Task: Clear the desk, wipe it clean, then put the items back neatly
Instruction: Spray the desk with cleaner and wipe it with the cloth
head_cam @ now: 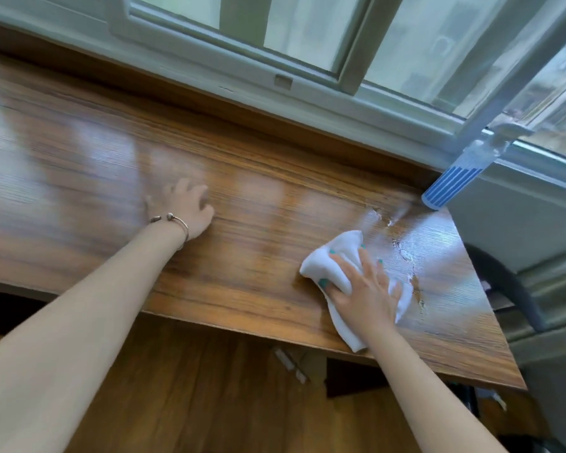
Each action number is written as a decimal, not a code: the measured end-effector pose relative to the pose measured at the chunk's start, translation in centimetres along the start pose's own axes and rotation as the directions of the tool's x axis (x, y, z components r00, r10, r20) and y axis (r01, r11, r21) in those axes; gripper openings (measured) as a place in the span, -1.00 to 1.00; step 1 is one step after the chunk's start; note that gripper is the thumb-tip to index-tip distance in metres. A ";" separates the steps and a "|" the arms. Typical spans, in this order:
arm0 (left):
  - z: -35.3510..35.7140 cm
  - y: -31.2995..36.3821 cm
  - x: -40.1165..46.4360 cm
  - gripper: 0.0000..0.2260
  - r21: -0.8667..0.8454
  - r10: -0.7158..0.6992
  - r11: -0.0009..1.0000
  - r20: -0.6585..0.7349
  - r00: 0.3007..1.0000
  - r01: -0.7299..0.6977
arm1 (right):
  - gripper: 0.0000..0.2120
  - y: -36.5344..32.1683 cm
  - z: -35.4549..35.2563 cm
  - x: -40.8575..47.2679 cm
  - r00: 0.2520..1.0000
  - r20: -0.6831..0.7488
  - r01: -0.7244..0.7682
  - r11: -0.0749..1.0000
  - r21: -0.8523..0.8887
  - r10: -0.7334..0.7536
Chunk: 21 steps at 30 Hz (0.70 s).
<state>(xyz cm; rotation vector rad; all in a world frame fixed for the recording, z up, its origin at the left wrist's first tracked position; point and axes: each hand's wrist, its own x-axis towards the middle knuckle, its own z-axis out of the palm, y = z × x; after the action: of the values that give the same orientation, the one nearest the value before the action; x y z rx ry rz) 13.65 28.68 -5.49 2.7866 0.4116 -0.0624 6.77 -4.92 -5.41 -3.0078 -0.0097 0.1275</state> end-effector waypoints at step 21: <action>8.5 16.4 13.1 -0.69 0.146 0.174 0.978 -0.151 0.973 -0.153 | -0.56 -1.7 -0.6 28.9 0.914 -0.132 0.376 0.922 -0.090 -0.385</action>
<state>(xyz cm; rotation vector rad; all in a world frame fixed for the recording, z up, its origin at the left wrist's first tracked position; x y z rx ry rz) 30.95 14.66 -9.68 2.9577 0.2210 0.1846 35.61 -2.98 -7.00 -2.9985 -0.5927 -0.1374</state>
